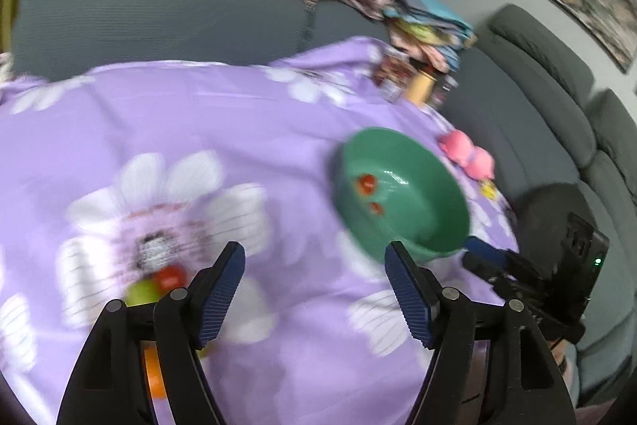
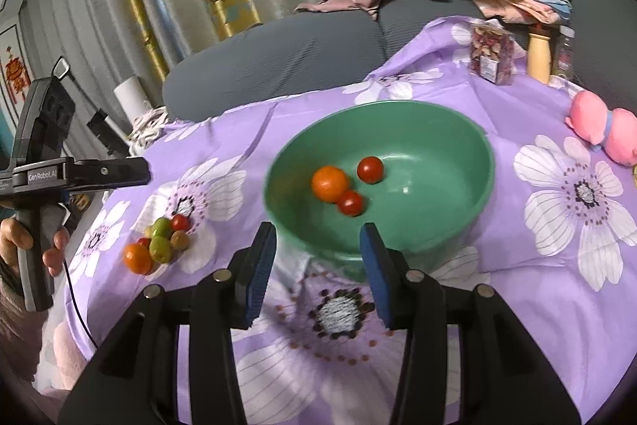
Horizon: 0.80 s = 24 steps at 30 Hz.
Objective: Organize fruits
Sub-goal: 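Withdraw both open grippers from the bowl back toward the fruit cluster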
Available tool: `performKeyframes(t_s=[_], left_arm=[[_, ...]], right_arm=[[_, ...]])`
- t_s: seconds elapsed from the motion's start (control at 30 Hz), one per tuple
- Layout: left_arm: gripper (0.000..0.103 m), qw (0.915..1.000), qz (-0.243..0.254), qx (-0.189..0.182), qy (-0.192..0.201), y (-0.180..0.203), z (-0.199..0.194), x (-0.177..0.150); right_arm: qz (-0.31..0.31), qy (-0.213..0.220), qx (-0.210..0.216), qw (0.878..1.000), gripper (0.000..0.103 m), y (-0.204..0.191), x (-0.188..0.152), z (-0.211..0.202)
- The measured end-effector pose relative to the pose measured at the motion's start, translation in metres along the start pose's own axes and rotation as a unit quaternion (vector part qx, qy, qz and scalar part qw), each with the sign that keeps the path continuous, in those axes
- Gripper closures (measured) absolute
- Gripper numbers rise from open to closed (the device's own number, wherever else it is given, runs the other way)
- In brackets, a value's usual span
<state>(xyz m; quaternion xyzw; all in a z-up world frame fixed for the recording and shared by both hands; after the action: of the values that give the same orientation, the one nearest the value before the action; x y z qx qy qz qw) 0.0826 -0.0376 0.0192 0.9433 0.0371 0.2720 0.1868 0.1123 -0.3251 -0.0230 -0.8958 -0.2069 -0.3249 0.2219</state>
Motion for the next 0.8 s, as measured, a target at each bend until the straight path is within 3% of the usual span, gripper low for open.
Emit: performKeyframes(t_s=[0.13,0.27,0.67,0.8], left_arm=[[0.029,0.9978,-0.041,0.052,0.009,-0.039,-0.025,-0.024],[0.029,0.9948,-0.07,0.074,0.003,-0.064,-0.033,-0.047],[0.029,0.9934,-0.09,0.068,-0.017,-0.088,-0.035,-0.09],[0.029,0.9928,-0.081,0.088,-0.011,-0.088,-0.036,-0.096]], right_arm=[[-0.019,-0.011,0.012,1.0,0.056,-0.019,-0.003,0.004],[-0.036,-0.023,0.024,0.999,0.055,-0.036,-0.004,0.009],[-0.098,-0.065,0.051,0.992,0.055,-0.095,-0.011,0.027],[-0.117,-0.083,0.057,0.988,0.055,-0.112,-0.017,0.034]])
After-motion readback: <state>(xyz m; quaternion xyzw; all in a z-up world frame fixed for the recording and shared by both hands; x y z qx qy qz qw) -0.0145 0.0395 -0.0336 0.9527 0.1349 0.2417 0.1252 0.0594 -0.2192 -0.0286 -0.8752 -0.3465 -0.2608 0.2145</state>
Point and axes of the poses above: each gripper's, at about its wrist camera, not at the fingertips, and z roughly the way its jaws point, y to its right, x to its top, the point moved 3 cm from there along z, roughly the way its jaws point, and after that the axes turned 8 degrees about -y, right-handed, at the moved point
